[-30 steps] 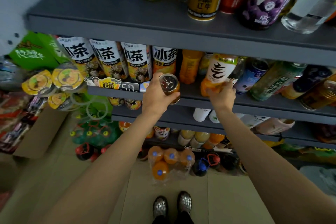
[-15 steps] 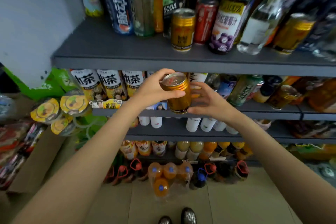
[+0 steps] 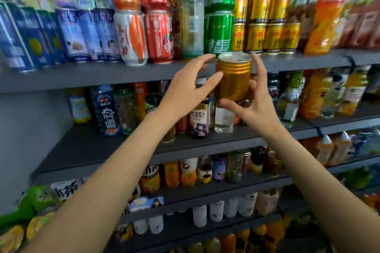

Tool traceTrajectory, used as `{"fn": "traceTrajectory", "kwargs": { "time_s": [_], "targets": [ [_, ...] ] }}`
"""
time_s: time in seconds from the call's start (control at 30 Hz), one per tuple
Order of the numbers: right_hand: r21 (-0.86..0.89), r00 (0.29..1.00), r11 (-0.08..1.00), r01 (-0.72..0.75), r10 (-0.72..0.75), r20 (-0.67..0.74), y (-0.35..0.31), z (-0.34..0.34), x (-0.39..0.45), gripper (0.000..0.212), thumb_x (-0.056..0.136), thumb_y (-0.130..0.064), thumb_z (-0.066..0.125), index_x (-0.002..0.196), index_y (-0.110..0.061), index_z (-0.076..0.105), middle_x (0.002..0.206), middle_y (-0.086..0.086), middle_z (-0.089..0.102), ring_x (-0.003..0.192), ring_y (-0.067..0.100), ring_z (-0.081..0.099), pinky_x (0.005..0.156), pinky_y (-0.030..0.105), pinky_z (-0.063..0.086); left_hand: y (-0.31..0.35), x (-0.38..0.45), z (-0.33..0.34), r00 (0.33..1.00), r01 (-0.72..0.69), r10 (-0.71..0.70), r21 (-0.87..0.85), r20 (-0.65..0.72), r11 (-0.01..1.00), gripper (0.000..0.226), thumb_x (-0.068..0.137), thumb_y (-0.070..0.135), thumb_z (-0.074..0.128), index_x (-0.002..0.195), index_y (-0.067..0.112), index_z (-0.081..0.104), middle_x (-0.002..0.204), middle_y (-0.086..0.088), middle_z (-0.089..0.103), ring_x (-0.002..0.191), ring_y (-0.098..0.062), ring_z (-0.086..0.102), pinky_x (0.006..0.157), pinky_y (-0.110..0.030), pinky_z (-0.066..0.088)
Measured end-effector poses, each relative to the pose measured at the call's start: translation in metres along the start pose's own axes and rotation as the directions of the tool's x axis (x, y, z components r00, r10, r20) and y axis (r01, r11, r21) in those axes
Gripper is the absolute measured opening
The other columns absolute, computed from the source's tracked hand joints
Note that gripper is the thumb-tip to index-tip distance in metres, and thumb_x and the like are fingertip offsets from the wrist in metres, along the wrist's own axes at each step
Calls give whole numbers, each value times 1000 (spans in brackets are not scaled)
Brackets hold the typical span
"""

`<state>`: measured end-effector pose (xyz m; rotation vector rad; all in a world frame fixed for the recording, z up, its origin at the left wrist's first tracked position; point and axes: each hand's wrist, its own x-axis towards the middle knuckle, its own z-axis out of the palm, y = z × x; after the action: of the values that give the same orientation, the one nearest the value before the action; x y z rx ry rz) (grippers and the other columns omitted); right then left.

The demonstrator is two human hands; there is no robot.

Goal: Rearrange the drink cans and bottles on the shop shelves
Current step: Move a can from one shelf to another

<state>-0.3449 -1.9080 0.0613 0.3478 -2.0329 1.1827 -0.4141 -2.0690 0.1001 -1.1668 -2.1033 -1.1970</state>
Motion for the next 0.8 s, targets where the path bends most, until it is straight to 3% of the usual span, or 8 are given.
{"fn": "traceTrajectory", "kwargs": {
  "time_s": [0.1,0.17,0.2,0.3,0.43,0.6,0.7,0.8],
  "targets": [
    [-34,987,999,42,-47,-154,-5,-26,33,100,79,-27,75,148,-20,3,122,-22,48,102,1,61,92,26,50,4,22,5,996,-46,56,147,-66,988,42,96,30,48,136,18,44,138,2,47,128,-9,39,101,-18,28],
    [-130,968,990,49,-80,-239,-1,-39,61,100,79,-30,74,148,-12,5,133,-17,41,110,-3,54,94,18,42,-1,37,15,996,-61,77,272,-46,960,42,97,27,47,137,16,44,142,-1,43,132,-14,35,106,-23,23],
    [-189,962,982,32,-81,-260,3,-44,76,101,79,-31,74,148,-9,4,140,-8,39,117,5,50,96,17,37,-5,44,21,996,-71,85,333,-28,940,42,96,26,47,137,17,43,143,-2,41,134,-17,33,108,-28,22],
    [-313,973,949,-48,-26,-229,28,-53,110,102,78,-29,74,149,-12,3,145,13,37,128,28,44,105,33,35,-19,55,43,1000,-14,19,473,-5,881,45,97,32,43,141,22,38,148,-1,34,138,-19,26,113,-37,15],
    [-432,994,901,-36,-12,-108,58,-53,127,93,79,-29,74,147,-16,12,142,12,42,123,32,48,99,44,42,-33,56,72,991,94,-2,692,-133,716,44,97,39,33,136,24,46,144,3,43,135,-17,32,109,-35,9],
    [-518,991,854,-46,-27,-132,74,-47,133,77,84,-42,65,140,-14,21,124,10,55,107,30,58,76,35,43,-41,59,85,952,146,115,755,-282,639,44,92,39,34,117,19,64,122,2,63,117,-17,53,102,-36,19],
    [-588,990,809,-22,-64,-125,78,-46,130,65,94,-38,51,145,-15,18,133,9,49,116,28,53,82,39,46,-40,57,84,951,146,118,755,-284,639,43,94,38,33,118,19,64,122,4,63,117,-15,53,102,-33,19],
    [-671,995,741,3,-72,-76,82,-48,128,59,99,-33,40,149,-12,16,147,16,31,131,30,35,101,39,36,-38,48,87,941,172,97,705,-324,688,44,94,36,33,126,19,57,132,4,56,126,-14,44,106,-30,15]
  ]
}}
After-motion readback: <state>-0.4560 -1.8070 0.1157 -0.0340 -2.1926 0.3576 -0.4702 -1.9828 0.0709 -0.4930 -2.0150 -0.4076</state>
